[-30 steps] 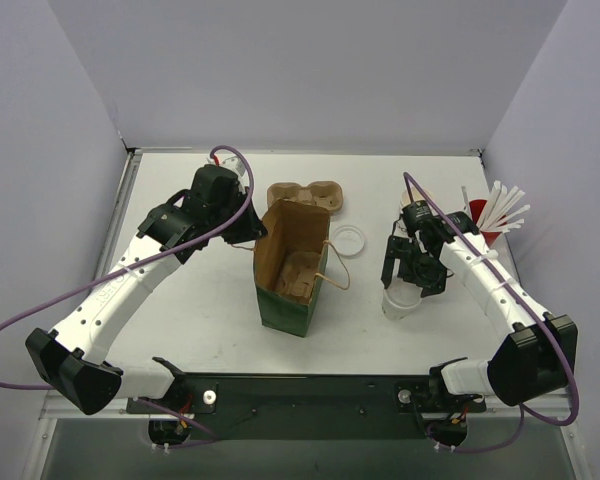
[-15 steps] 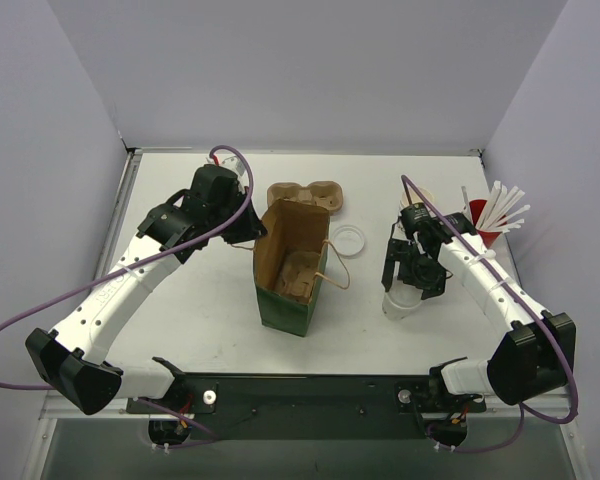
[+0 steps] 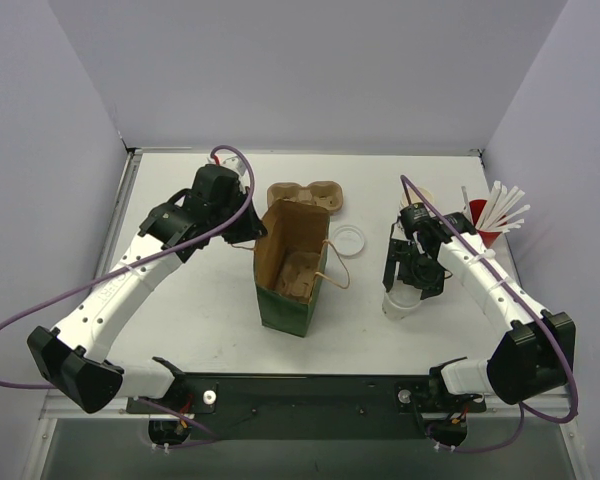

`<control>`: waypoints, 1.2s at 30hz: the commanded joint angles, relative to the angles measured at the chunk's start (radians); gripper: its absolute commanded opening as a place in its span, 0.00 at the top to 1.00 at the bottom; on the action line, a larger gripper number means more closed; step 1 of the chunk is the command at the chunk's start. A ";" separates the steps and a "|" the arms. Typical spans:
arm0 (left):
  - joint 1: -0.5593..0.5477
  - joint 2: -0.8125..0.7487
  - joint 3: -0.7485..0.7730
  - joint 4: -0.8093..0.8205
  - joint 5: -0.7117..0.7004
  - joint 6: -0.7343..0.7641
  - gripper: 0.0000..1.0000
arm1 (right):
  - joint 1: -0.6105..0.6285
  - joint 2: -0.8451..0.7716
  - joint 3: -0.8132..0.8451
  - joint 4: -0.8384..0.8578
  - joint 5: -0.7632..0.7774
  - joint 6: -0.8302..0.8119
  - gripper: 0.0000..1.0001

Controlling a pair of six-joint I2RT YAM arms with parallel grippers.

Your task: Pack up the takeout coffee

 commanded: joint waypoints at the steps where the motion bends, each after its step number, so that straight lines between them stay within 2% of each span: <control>1: 0.004 0.006 0.036 0.031 0.011 0.002 1.00 | 0.008 0.009 0.039 -0.074 -0.006 -0.013 0.40; 12: 0.004 0.021 0.082 -0.008 -0.045 0.069 1.00 | 0.006 -0.023 0.105 -0.100 -0.035 -0.010 0.44; 20: 0.027 0.037 0.206 -0.049 -0.169 0.276 1.00 | 0.006 -0.048 0.234 -0.137 -0.070 -0.005 0.45; 25: 0.021 0.090 0.292 -0.075 -0.191 0.436 1.00 | 0.006 -0.063 0.329 -0.155 -0.084 0.004 0.45; 31: -0.072 0.234 0.407 -0.139 -0.352 0.523 1.00 | 0.005 -0.063 0.450 -0.161 -0.113 0.029 0.45; 34: -0.126 0.299 0.444 -0.161 -0.470 0.531 1.00 | 0.003 -0.054 0.510 -0.164 -0.136 0.041 0.45; 36: -0.143 0.326 0.459 -0.169 -0.496 0.513 1.00 | 0.003 -0.048 0.555 -0.164 -0.149 0.055 0.45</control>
